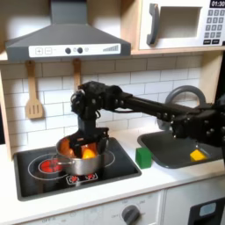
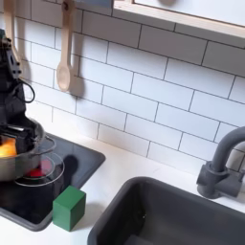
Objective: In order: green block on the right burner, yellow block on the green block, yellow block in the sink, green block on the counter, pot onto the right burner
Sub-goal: 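Slide the pot onto the right burner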
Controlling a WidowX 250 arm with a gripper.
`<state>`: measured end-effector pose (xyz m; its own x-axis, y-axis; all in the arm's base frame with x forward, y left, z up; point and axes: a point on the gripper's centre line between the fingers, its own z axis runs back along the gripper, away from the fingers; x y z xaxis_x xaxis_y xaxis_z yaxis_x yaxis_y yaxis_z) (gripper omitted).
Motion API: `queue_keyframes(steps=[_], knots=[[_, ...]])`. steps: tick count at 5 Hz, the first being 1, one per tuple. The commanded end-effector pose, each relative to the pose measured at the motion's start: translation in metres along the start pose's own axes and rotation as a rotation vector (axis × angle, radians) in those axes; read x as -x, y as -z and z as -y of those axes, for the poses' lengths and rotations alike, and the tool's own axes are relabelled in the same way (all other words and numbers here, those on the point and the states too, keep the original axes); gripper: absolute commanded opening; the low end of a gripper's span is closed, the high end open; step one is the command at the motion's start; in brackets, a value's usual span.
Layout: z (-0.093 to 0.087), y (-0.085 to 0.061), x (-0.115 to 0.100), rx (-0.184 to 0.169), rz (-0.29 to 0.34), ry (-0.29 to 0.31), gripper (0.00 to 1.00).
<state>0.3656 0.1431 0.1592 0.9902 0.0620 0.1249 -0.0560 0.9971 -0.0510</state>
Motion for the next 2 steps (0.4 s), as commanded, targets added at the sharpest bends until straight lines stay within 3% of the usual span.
queue_keyframes(steps=[1,2], knots=[[0.013,0.001,0.008,0.014,-0.001,0.020,1.00],[0.026,-0.002,0.011,0.021,0.004,0.042,1.00]])
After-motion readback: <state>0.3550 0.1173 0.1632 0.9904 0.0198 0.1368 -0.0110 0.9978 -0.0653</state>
